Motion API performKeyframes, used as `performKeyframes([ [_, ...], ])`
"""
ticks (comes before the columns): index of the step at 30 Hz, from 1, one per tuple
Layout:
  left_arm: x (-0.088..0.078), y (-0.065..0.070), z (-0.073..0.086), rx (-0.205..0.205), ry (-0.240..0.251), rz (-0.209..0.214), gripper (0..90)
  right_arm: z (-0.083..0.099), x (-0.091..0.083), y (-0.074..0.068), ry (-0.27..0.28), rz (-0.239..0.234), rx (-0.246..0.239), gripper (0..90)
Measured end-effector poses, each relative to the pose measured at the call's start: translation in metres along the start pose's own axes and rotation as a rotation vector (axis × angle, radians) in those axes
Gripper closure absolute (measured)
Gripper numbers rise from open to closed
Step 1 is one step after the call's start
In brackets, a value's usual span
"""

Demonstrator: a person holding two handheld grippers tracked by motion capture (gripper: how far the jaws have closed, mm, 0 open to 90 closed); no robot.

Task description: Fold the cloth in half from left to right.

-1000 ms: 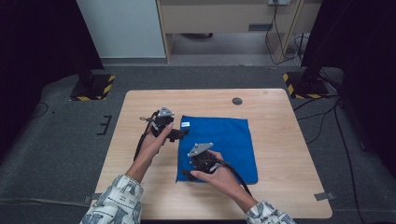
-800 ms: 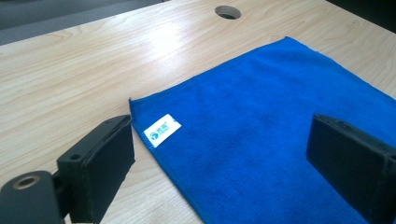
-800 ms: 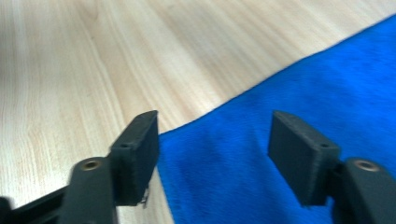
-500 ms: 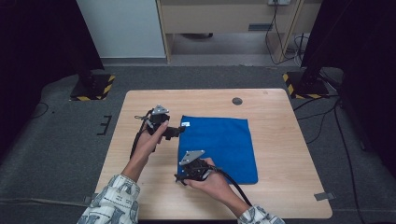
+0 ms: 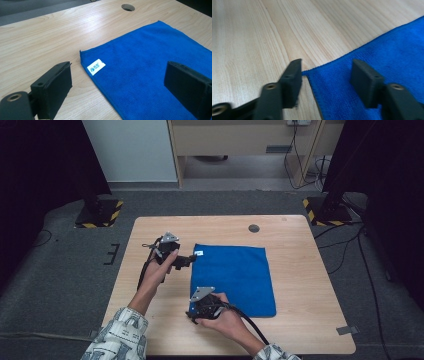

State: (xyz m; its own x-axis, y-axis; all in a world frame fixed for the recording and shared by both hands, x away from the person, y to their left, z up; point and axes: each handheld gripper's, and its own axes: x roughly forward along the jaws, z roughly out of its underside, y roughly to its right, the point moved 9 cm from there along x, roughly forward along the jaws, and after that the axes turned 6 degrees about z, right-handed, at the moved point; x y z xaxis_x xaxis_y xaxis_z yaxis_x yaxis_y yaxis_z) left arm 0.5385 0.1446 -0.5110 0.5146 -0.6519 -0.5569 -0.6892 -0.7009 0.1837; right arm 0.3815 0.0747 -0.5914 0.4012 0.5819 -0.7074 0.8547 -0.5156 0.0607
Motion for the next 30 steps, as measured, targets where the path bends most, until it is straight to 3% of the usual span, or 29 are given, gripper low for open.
performKeyframes([
  [2,0.001,0.0,0.0,-0.002,0.0,-0.002,7.8,0.0,0.002,-0.001,0.005,0.019,-0.003,43.4],
  [3,0.001,0.0,0.0,-0.002,0.0,0.0,7.8,-0.001,0.001,0.001,0.009,0.028,0.002,54.5],
  [5,0.002,0.0,0.0,-0.002,0.002,0.001,7.8,-0.001,0.001,0.003,0.008,0.034,0.007,58.7],
  [10,0.004,-0.001,0.001,-0.01,0.002,0.008,8.2,-0.001,0.001,0.013,0.003,0.064,0.028,85.3],
  [12,0.007,-0.004,0.003,-0.015,-0.003,0.007,9.4,-0.001,0.0,0.013,0.01,0.051,0.053,87.3],
  [15,0.01,-0.007,0.004,-0.018,-0.002,0.007,9.8,-0.003,-0.002,0.008,0.025,0.035,0.053,87.5],
  [18,0.016,-0.013,0.006,-0.026,0.004,0.003,13.0,-0.005,-0.005,-0.006,0.048,-0.007,0.055,87.4],
  [25,0.033,-0.035,0.022,-0.017,-0.046,-0.064,20.7,-0.009,-0.006,-0.02,0.063,-0.029,0.058,87.3],
  [27,0.034,-0.042,0.024,-0.02,-0.04,-0.09,25.5,-0.011,-0.005,-0.022,0.065,-0.032,0.056,87.3],
  [30,0.039,-0.049,0.025,-0.034,-0.044,-0.082,30.1,-0.011,-0.004,-0.025,0.067,-0.038,0.059,87.3],
])
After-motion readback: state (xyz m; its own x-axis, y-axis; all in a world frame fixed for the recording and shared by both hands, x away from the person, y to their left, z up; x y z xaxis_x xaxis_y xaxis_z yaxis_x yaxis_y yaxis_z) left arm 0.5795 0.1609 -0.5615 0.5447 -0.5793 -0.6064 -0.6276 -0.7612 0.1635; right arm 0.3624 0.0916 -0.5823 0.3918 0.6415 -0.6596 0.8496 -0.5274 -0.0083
